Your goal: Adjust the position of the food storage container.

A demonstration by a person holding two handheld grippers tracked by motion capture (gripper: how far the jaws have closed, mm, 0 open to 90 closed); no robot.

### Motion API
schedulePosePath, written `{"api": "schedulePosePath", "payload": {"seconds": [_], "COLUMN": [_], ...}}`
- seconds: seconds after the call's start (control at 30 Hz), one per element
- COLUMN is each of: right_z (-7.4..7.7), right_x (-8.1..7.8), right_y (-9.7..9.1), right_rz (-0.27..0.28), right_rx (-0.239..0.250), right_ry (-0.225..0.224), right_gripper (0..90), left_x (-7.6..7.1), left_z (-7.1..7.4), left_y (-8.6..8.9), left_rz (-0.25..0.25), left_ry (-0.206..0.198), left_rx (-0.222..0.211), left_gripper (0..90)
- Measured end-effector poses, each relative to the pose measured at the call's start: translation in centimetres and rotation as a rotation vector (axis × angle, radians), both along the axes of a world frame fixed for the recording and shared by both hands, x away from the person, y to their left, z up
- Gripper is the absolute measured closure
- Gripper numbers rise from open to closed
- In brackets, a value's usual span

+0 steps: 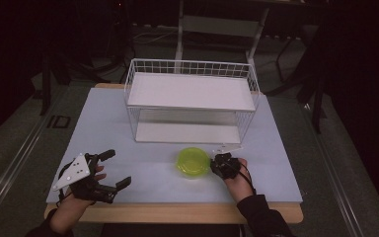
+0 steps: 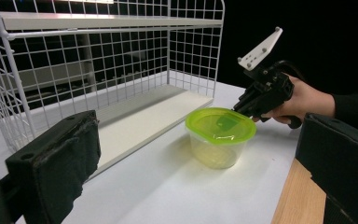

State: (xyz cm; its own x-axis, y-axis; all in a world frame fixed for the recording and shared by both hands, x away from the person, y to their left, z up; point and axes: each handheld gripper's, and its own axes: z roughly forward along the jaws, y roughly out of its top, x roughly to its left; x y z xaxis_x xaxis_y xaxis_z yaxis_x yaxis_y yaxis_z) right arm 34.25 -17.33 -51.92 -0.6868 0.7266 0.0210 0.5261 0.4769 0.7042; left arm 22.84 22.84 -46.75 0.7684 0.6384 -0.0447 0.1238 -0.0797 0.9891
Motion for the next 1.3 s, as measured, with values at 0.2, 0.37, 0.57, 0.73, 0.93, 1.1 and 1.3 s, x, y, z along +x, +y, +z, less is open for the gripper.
{"api": "schedulePosePath", "payload": {"seconds": [0.2, 0.37, 0.57, 0.73, 0.93, 1.1, 1.3], "right_z": [-0.1, -0.3, -0.1, 0.6, 1.7, 2.6, 4.1], "right_x": [0.2, 0.2, 0.3, 0.2, -0.3, -1.3, -3.4], "right_y": [1.4, 2.1, 1.6, 0.6, -0.7, -1.8, -2.5], "right_rz": [0.021, 0.035, 0.014, -0.012, -0.031, -0.028, 0.002], "right_rx": [0.003, -0.013, -0.016, -0.003, -0.002, -0.001, 0.09], "right_ry": [0.001, 0.0, -0.009, -0.024, -0.061, -0.11, -0.135], "right_gripper": [90.0, 89.8, 89.2, 87.7, 81.0, 62.9, 31.7], "left_x": [-0.1, -0.1, -0.1, -0.1, -0.1, -0.3, -0.4], "left_z": [0.0, 0.0, 0.0, 0.0, 0.0, 0.1, 0.4], "left_y": [-0.1, -0.1, -0.1, -0.1, -0.2, -0.8, -1.6], "left_rz": [-0.003, -0.003, -0.005, -0.004, -0.004, -0.028, -0.064], "left_ry": [-0.004, -0.003, -0.003, -0.003, -0.003, -0.007, 0.059], "left_rx": [0.005, 0.004, 0.002, 0.001, 0.017, 0.05, 0.058], "left_gripper": [0.4, 0.4, 0.4, 0.5, 0.5, 0.5, 0.5]}}
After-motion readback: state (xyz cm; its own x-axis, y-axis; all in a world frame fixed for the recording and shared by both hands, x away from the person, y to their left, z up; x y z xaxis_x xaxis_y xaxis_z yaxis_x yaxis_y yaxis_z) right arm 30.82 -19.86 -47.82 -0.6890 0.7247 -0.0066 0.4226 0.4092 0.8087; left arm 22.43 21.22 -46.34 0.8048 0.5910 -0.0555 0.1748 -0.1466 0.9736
